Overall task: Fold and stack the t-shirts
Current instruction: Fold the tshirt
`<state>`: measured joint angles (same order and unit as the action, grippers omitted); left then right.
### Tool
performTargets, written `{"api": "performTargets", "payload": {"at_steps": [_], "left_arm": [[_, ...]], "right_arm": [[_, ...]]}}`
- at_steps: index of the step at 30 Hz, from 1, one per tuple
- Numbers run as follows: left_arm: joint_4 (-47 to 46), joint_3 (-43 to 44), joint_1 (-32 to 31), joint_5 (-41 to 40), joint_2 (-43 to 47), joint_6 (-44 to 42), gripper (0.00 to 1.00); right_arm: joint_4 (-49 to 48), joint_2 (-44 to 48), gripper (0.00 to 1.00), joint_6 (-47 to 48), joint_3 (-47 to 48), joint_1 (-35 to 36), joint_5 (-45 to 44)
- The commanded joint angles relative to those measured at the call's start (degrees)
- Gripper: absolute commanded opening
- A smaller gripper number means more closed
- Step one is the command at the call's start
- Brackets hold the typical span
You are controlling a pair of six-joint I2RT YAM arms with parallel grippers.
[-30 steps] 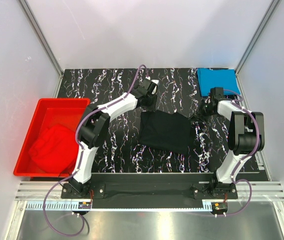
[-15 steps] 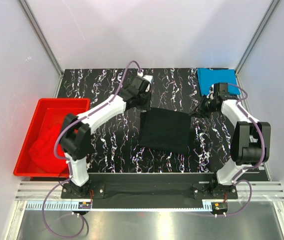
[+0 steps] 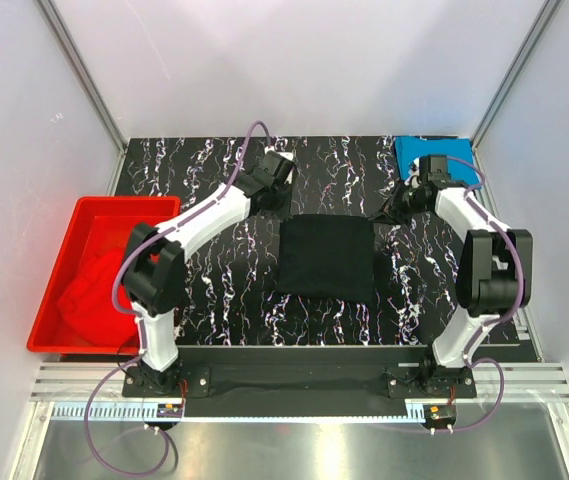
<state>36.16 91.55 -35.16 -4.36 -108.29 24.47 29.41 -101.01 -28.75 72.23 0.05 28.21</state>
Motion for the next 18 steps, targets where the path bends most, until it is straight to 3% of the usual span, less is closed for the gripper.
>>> {"api": "performTargets", "payload": {"at_steps": [1, 5, 10, 12, 13, 15, 16, 17, 18], "left_arm": [[-0.6, 2.8, 2.2, -4.2, -3.3, -1.0, 0.00], [0.4, 9.1, 3.2, -3.4, -8.8, -1.4, 0.00], [-1.1, 10.8, 4.2, -3.9, -11.2, -1.0, 0.00], [-0.7, 13.1, 4.6, -4.9, -13.2, -1.7, 0.06], [-0.1, 14.3, 4.8, -5.6, -14.1, -1.8, 0.07], [2.6, 18.3, 5.6, -6.9, -16.2, -1.4, 0.20], [3.7, 19.6, 6.0, -7.7, -16.6, -1.2, 0.33], [4.5, 20.4, 6.2, -8.8, -16.6, -1.2, 0.36], [5.6, 20.8, 6.2, -9.5, -15.6, -1.8, 0.39]], "right_arm": [[-0.9, -3.5, 0.00, 0.5, 4.5, -0.4, -2.3], [-2.3, -6.2, 0.02, 0.4, 5.0, -0.4, -3.2], [-1.9, -11.6, 0.06, 2.6, 9.2, -0.4, -3.8], [-1.1, -13.6, 0.10, 3.6, 11.7, -0.3, -4.6], [-0.7, -14.1, 0.13, 4.0, 12.8, -0.4, -4.9], [1.7, -15.6, 0.26, 4.8, 16.2, -0.4, -6.1], [2.7, -15.9, 0.31, 5.2, 17.2, -0.4, -6.6], [3.7, -16.0, 0.46, 5.7, 18.4, -0.4, -7.0], [6.5, -15.7, 0.53, 6.8, 20.5, -0.4, -8.3]]}}
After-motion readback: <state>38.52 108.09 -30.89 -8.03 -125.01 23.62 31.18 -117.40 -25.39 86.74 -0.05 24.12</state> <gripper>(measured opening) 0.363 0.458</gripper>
